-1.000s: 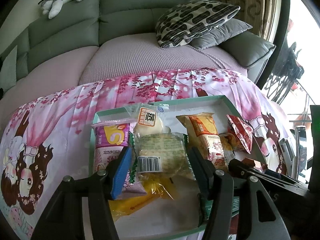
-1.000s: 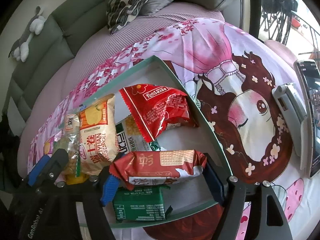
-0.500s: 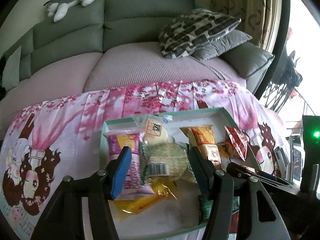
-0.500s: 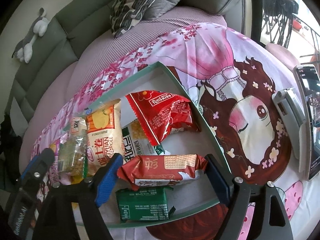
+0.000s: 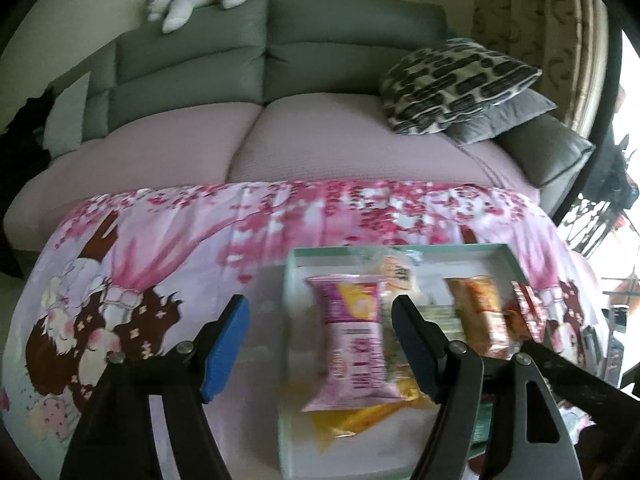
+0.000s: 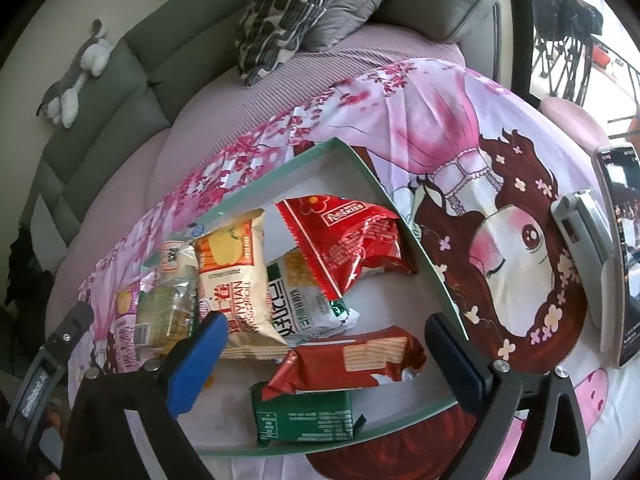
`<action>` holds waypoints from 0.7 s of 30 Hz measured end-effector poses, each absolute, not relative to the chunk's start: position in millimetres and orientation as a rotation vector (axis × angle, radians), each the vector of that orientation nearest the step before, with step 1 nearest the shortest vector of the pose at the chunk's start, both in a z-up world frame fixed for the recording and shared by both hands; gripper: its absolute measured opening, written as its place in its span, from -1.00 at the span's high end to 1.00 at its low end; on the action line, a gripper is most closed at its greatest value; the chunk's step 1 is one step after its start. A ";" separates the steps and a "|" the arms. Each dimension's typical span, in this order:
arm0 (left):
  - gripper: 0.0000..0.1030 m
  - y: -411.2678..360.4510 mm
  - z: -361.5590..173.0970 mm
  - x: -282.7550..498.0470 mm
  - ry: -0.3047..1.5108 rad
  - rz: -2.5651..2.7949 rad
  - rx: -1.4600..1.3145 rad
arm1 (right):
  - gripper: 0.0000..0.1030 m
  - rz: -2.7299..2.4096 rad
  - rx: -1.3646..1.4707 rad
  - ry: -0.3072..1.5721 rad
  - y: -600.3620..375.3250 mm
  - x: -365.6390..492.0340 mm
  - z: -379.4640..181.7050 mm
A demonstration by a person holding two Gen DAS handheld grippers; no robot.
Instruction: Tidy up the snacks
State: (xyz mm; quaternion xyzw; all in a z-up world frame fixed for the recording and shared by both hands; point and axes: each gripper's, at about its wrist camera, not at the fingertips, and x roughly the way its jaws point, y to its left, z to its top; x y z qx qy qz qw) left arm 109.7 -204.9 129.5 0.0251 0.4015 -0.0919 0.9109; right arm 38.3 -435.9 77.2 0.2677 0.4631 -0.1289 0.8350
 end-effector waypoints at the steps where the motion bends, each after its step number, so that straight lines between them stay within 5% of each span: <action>1: -0.44 -201.3 128.1 111.5 0.830 -0.175 0.051 | -1.00 -0.270 0.563 0.980 -434.8 38.6 77.7; 4: -0.48 -195.9 125.2 114.0 0.836 -0.153 0.054 | -1.00 -0.262 0.552 0.978 -431.9 39.5 78.9; 6: -0.68 -193.4 122.8 116.1 0.841 -0.139 0.058 | -1.00 -0.258 0.546 0.971 -430.7 39.6 80.5; 21: -0.96 -189.0 119.3 118.4 0.807 -0.097 0.091 | -1.00 -0.218 0.473 0.906 -413.8 41.7 101.8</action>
